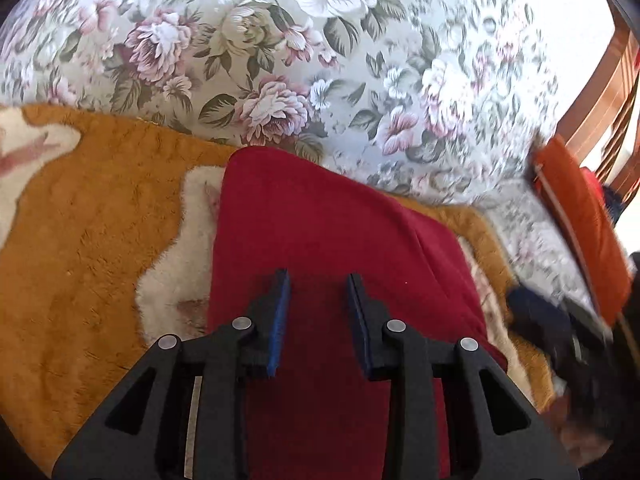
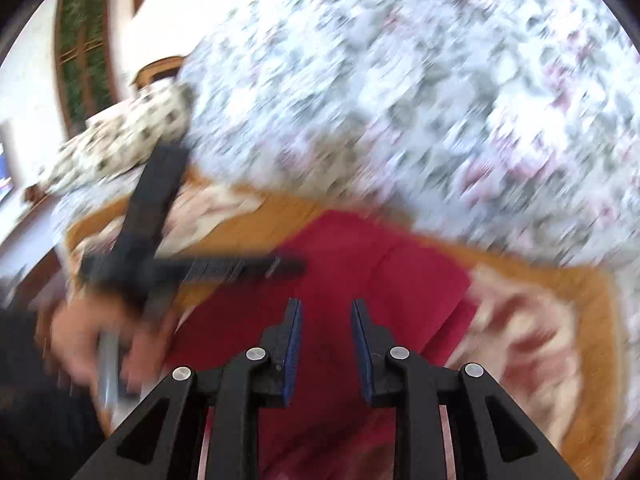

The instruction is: Fold small clothes

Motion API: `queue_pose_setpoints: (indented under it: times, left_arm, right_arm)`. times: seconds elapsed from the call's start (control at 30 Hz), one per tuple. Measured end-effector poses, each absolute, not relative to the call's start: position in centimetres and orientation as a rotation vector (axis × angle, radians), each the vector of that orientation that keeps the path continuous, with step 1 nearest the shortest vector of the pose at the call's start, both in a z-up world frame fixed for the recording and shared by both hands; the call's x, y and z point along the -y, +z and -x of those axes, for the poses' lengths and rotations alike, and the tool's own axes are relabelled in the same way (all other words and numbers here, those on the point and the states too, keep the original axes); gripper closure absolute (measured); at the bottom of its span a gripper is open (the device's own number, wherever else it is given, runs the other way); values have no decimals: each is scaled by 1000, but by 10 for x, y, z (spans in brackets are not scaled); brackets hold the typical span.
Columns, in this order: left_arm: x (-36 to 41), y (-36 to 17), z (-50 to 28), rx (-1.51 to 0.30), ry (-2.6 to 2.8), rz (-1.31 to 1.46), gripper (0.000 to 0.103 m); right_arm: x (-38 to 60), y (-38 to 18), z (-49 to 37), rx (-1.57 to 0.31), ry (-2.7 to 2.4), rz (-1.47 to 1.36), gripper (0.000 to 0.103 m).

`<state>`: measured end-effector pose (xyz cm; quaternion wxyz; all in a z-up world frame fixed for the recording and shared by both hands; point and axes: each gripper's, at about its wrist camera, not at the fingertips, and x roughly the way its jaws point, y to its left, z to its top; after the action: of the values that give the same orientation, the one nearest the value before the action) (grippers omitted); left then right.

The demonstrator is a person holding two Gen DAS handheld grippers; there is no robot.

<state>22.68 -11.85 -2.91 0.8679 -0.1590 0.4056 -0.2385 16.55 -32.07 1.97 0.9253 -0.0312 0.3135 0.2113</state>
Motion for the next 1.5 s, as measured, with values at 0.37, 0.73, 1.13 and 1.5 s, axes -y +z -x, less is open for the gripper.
queue_pose_setpoints:
  times: [0.37, 0.73, 1.13, 1.5]
  left_arm:
    - [131, -34, -224, -795, -490, 265, 76]
    - [71, -15, -212, -857, -579, 365, 28]
    - [77, -56, -204, -935, -713, 543, 23]
    - [76, -55, -197, -861, -678, 535, 48]
  right_arm:
    - [369, -44, -250, -820, 287, -132, 72]
    - [424, -45, -178, -833, 353, -645, 27]
    - [410, -74, -179, -771, 477, -660, 52]
    - [407, -79, -179, -775, 487, -666, 62]
